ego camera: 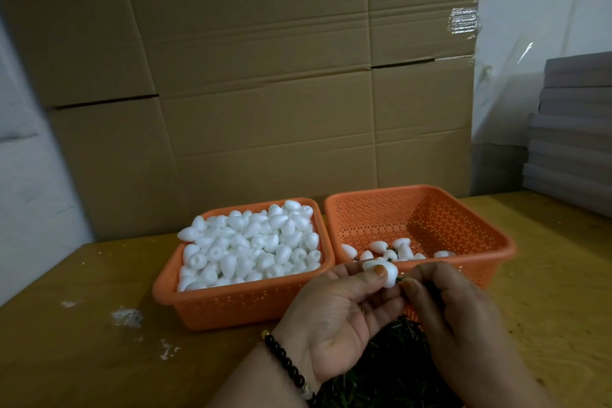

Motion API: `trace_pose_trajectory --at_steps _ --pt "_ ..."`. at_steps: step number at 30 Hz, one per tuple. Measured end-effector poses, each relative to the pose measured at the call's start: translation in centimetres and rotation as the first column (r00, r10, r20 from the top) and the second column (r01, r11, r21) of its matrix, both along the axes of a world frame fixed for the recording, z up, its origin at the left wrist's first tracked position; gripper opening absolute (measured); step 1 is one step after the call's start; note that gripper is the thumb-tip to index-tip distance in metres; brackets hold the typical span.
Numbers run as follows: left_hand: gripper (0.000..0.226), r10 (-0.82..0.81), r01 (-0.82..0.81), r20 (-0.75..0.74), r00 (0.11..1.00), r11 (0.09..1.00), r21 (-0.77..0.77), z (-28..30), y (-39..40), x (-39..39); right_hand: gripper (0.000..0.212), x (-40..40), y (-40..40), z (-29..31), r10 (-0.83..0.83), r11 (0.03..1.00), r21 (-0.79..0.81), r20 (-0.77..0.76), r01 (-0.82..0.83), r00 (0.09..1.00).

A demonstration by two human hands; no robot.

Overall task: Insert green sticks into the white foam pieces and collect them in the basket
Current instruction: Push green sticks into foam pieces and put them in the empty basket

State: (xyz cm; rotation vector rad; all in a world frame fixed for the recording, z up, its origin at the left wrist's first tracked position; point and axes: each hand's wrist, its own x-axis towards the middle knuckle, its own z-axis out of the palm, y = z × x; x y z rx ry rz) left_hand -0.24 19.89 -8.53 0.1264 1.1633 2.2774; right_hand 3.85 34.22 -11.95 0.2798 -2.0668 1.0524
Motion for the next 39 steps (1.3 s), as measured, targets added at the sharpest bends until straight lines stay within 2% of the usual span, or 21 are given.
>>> trace_pose_trajectory --at_steps 5,8,10,12,13,15,19,22,24,31,39 --pt "0.033 -0.008 0.008 -0.017 1.000 1.000 0.011 -0.1 0.0 -0.1 0.015 0.3 -0.1 0.3 0.031 0.999 -0.028 0.050 -0.029 0.998" --pt "0.033 -0.003 0.003 -0.031 1.000 1.000 0.014 0.0 -0.2 -0.3 0.025 0.5 0.0 0.3 0.068 0.993 -0.100 0.081 -0.060 0.994" --pt "0.028 0.000 0.001 -0.046 0.999 1.000 0.029 0.3 -0.5 -0.4 0.027 0.5 0.2 0.2 0.078 0.989 -0.136 0.091 -0.065 0.993" --pt "0.019 0.000 0.003 -0.066 0.998 0.999 0.041 0.4 -0.6 -0.5 0.019 0.4 0.3 0.0 0.071 0.987 -0.154 0.098 -0.055 0.993" --pt "0.017 0.000 0.003 -0.077 0.997 0.999 0.042 0.4 -0.6 -0.6 0.023 0.4 0.5 -0.2 0.068 0.987 -0.153 0.103 -0.052 0.992" --pt "0.019 0.004 0.001 -0.085 0.996 0.999 0.052 0.3 -0.6 -0.7 0.033 0.3 0.6 -0.4 0.054 0.993 -0.115 0.114 -0.041 0.992" --pt "0.041 0.069 -0.067 -0.095 0.993 0.998 0.020 0.1 -0.8 -1.3 0.039 0.3 0.7 -0.3 -0.023 1.000 -0.012 0.096 0.024 0.995" --pt "0.033 0.136 -0.159 -0.160 0.978 0.978 -0.139 0.2 -1.3 -1.7 0.032 0.6 0.5 -0.1 -0.057 0.997 0.064 0.073 0.052 0.996" --pt "0.028 0.181 -0.206 -0.147 0.972 0.962 -0.177 0.1 -1.4 -2.0 0.025 0.9 0.3 0.1 -0.072 0.990 0.124 0.060 0.064 0.996" --pt "0.020 0.221 -0.221 0.002 0.975 0.975 0.019 0.3 -0.6 -2.6 0.016 1.5 -0.2 0.6 -0.027 0.984 0.175 0.057 0.017 0.998" --pt "0.046 0.217 -0.212 -0.032 0.976 0.970 0.120 0.1 0.3 -3.1 0.018 1.6 -0.2 0.8 0.001 0.971 0.236 0.108 -0.027 0.994"
